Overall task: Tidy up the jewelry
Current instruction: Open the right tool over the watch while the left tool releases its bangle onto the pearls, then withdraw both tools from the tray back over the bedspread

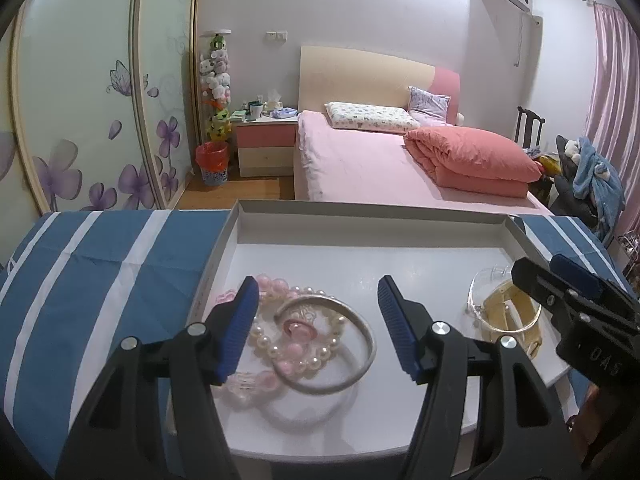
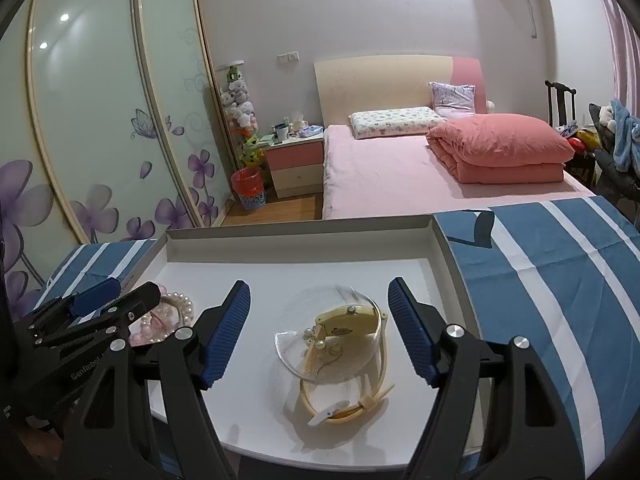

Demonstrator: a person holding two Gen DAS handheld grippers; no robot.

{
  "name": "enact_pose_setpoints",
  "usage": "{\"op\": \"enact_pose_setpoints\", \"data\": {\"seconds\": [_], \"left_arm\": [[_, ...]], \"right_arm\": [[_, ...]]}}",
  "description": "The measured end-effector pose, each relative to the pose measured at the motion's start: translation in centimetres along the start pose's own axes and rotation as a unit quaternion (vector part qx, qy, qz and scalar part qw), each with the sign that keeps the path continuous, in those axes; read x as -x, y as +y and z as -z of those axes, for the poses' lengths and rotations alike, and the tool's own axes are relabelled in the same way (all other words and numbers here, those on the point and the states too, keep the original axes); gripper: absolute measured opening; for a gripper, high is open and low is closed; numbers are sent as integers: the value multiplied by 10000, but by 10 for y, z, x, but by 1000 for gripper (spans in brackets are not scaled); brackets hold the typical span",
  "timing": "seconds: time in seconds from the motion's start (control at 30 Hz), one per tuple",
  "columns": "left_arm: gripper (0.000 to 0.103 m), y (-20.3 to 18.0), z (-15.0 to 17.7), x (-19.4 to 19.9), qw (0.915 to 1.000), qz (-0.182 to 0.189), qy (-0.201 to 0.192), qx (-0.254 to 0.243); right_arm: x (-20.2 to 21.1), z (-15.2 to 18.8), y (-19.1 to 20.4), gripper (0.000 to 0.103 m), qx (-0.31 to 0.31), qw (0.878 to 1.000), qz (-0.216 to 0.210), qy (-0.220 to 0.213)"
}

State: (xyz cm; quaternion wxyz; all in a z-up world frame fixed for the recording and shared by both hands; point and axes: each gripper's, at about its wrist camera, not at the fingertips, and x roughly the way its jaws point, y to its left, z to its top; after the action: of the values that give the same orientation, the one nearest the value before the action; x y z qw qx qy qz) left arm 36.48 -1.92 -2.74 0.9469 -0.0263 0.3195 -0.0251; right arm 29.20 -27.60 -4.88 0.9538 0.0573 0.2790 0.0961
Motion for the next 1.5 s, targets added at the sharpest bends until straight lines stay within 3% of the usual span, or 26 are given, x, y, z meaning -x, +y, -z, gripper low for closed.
{"op": "enact_pose_setpoints", "data": {"seconds": [0.47,0.73,1.1,1.5], "left_arm": [[60,9,-1,16,9999,-44,-50,134],[61,5,19,50,9998,190,0,88],[61,-17,76,85,9963,624,550,-226],[59,-58,112,77,9862,647,1207,-927]], "right_arm": [[16,-4,-2,71,-4,9999,-23,-144],[42,9,-6,71,152,9998,-27,-83],[86,58,-32,71,92,9991,13,411],[96,87,-46,71,-182,9967,43,793]]}}
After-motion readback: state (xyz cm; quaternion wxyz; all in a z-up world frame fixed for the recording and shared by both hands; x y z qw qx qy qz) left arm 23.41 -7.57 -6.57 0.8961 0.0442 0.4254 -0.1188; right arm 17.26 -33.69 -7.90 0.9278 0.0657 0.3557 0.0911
